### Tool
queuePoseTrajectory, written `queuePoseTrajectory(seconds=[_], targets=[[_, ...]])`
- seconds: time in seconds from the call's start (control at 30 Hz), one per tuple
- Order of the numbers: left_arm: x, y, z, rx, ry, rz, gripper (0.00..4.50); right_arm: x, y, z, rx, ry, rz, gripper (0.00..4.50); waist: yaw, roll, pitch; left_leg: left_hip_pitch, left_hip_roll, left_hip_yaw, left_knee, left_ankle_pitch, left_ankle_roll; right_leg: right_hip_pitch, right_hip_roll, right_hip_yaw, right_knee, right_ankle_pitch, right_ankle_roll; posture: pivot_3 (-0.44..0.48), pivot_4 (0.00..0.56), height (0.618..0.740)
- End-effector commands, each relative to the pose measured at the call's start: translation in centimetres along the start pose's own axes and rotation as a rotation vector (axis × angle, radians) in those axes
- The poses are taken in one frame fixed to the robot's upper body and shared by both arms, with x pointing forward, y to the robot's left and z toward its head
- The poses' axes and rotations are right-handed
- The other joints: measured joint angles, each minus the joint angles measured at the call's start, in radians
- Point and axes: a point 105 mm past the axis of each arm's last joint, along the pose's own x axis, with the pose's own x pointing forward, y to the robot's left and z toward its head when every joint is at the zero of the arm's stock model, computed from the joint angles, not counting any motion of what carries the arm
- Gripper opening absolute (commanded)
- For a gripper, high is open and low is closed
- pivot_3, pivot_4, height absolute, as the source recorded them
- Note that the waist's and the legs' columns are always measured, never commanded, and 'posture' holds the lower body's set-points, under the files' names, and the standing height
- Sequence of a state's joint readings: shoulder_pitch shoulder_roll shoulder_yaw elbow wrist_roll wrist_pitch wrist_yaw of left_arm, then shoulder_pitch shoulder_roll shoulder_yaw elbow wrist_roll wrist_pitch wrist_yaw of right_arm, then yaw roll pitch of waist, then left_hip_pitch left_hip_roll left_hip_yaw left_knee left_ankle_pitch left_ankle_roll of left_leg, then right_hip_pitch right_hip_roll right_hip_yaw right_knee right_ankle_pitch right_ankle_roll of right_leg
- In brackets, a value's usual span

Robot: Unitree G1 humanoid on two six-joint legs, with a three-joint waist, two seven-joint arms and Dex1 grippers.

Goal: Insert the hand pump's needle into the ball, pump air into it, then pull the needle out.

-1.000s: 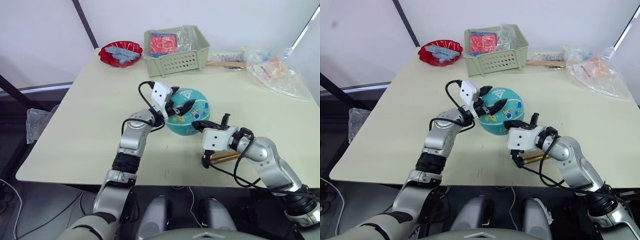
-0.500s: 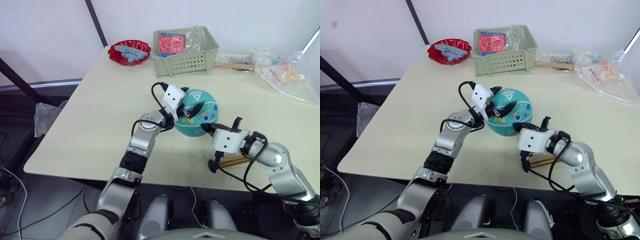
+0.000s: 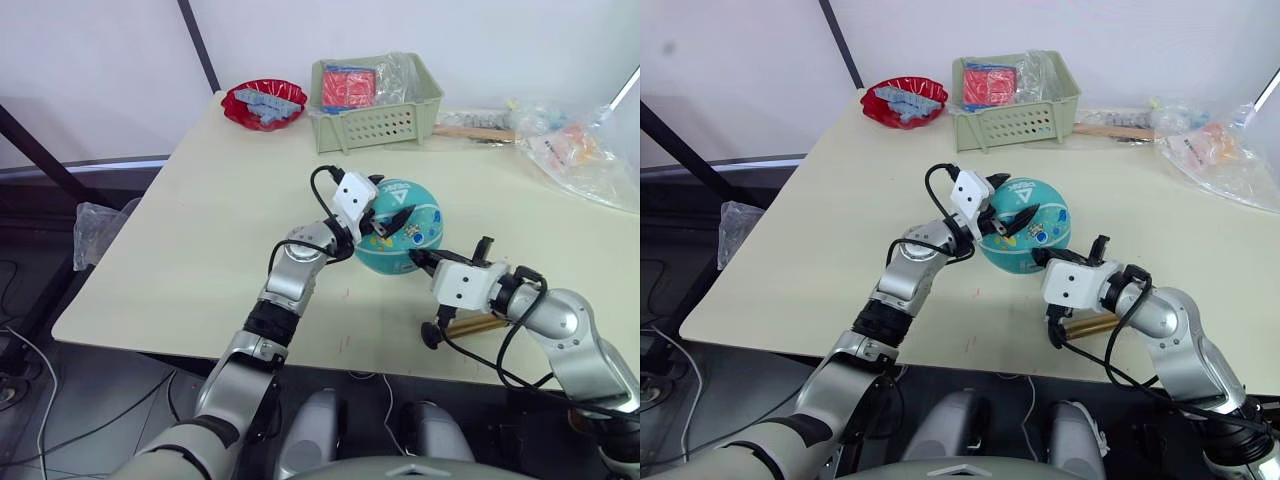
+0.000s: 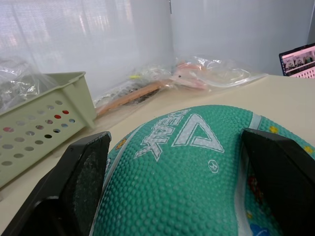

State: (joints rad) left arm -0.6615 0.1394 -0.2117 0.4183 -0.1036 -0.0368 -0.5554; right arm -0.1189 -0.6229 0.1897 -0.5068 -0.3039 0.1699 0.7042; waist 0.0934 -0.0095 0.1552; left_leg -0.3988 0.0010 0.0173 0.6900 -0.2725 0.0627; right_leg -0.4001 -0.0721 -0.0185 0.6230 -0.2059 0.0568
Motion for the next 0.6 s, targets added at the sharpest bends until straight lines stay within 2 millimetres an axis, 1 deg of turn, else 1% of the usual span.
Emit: queuePoseTrajectory(seconds=[0.03, 0.23, 0.33, 0.4, 0.47, 0.6], targets=[[-3.4, 0.4, -9.2, -0.068, 0.349, 0.082, 4.50, -1.6, -1.2, 4.4, -0.099, -0.163, -0.039, 0.09, 0.000, 0.000, 0.000, 0.000, 0.000, 0.000, 0.000, 0.000, 0.000, 0.000, 0.000, 0.000, 0.000, 0.000, 0.000, 0.000, 0.150, 0.738], [-3.4, 0.2, -9.1, -0.076, 0.337, 0.074, 4.50, -1.8, -1.1, 3.8, -0.101, -0.146, -0.030, 0.09, -0.001, 0.000, -0.001, 0.001, 0.000, -0.001, 0.000, 0.000, 0.000, 0.001, 0.000, -0.001, 0.000, 0.000, 0.000, 0.000, 0.150, 0.738], [-3.2, -0.1, -8.8, -0.087, 0.318, 0.062, 4.50, -1.8, -0.8, 2.8, -0.098, -0.124, -0.020, 0.09, -0.018, -0.002, -0.010, 0.003, 0.001, 0.000, 0.000, 0.000, 0.000, 0.002, 0.000, -0.001, 0.000, -0.001, 0.002, 0.000, 0.150, 0.738], [-3.2, -0.1, -8.8, -0.087, 0.315, 0.059, 4.50, -1.9, -0.8, 2.5, -0.093, -0.123, -0.025, 0.09, -0.029, -0.004, -0.015, 0.008, 0.003, 0.000, 0.000, 0.000, -0.001, 0.006, 0.000, -0.002, 0.000, -0.003, 0.005, 0.000, 0.150, 0.738], [-3.1, -0.1, -8.6, -0.090, 0.304, 0.053, 4.50, -1.8, -0.7, 2.1, -0.089, -0.122, -0.032, 0.09, -0.036, -0.003, -0.021, 0.009, 0.004, 0.001, 0.000, -0.002, -0.005, 0.006, -0.001, -0.002, 0.000, -0.003, 0.005, 0.000, 0.150, 0.738], [-2.8, -0.3, -7.7, -0.094, 0.265, 0.030, 4.50, -1.7, -0.8, 1.0, -0.011, -0.116, -0.078, 0.09, -0.038, -0.001, -0.022, 0.013, 0.005, 0.002, -0.002, -0.003, -0.006, 0.008, -0.002, -0.003, 0.000, -0.003, 0.005, 0.000, 0.150, 0.738]])
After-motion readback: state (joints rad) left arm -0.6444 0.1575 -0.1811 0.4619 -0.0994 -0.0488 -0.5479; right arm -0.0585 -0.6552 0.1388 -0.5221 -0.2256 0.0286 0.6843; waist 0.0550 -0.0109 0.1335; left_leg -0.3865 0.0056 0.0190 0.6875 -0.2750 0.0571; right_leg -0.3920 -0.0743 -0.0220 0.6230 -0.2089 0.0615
